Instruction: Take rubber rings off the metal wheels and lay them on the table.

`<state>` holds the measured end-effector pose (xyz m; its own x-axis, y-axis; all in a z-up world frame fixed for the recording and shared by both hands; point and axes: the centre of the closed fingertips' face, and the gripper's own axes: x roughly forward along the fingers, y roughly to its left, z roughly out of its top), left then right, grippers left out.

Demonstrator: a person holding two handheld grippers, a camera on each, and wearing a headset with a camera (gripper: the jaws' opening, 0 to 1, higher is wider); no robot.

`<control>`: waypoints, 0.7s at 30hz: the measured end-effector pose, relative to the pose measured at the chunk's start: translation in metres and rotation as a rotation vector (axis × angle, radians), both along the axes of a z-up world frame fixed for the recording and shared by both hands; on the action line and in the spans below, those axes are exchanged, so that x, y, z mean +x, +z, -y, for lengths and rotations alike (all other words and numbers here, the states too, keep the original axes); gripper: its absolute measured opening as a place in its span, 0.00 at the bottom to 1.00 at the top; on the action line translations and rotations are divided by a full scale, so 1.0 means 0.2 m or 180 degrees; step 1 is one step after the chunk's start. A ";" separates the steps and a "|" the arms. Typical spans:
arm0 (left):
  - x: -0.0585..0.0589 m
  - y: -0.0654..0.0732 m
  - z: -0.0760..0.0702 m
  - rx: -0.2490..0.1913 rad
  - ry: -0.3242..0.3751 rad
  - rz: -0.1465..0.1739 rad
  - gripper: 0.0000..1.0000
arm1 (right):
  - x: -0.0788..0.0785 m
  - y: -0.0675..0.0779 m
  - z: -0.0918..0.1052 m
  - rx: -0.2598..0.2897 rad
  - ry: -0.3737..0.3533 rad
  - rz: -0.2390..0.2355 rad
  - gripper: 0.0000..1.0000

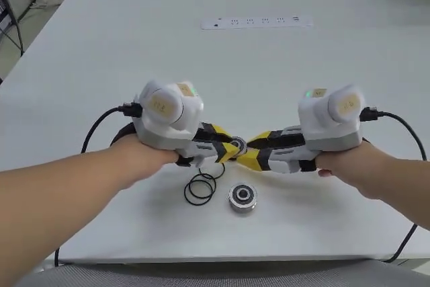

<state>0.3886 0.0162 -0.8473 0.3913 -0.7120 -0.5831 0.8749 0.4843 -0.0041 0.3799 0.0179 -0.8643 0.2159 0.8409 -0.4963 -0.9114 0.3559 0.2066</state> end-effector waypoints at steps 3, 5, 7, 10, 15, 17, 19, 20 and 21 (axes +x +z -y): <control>0.00 0.00 0.00 0.0000 0.0017 0.0009 0.13 | -0.01 0.01 -0.01 -0.0001 -0.0014 0.0028 0.23; 0.00 0.00 0.00 -0.0005 0.0033 0.0010 0.13 | -0.01 0.01 -0.01 -0.0018 -0.0027 0.0065 0.22; 0.00 0.00 0.00 -0.0009 0.0046 0.0010 0.13 | -0.02 0.01 -0.01 -0.0017 -0.0025 0.0066 0.22; 0.01 0.00 0.00 -0.0018 0.0063 0.0012 0.13 | -0.02 0.01 0.00 -0.0046 -0.0012 0.0091 0.21; 0.00 0.00 0.00 -0.0031 0.0092 0.0005 0.13 | -0.03 0.01 0.02 -0.0067 -0.0018 0.0092 0.16; 0.00 0.00 0.00 -0.0031 0.0100 0.0002 0.13 | -0.03 0.01 0.03 -0.0062 -0.0032 0.0083 0.15; 0.00 0.00 0.00 -0.0031 0.0112 -0.0008 0.13 | -0.02 0.01 0.02 -0.0063 -0.0038 0.0084 0.14; 0.00 0.00 0.00 -0.0028 0.0118 -0.0010 0.13 | -0.02 0.01 0.03 -0.0065 -0.0043 0.0084 0.14; 0.00 0.00 0.00 -0.0026 0.0123 -0.0009 0.13 | -0.02 0.01 0.03 -0.0063 -0.0048 0.0074 0.14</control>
<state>0.3886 0.0159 -0.8466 0.4170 -0.7011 -0.5784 0.8555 0.5177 -0.0108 0.3758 0.0126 -0.8630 0.2399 0.8276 -0.5074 -0.9104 0.3733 0.1783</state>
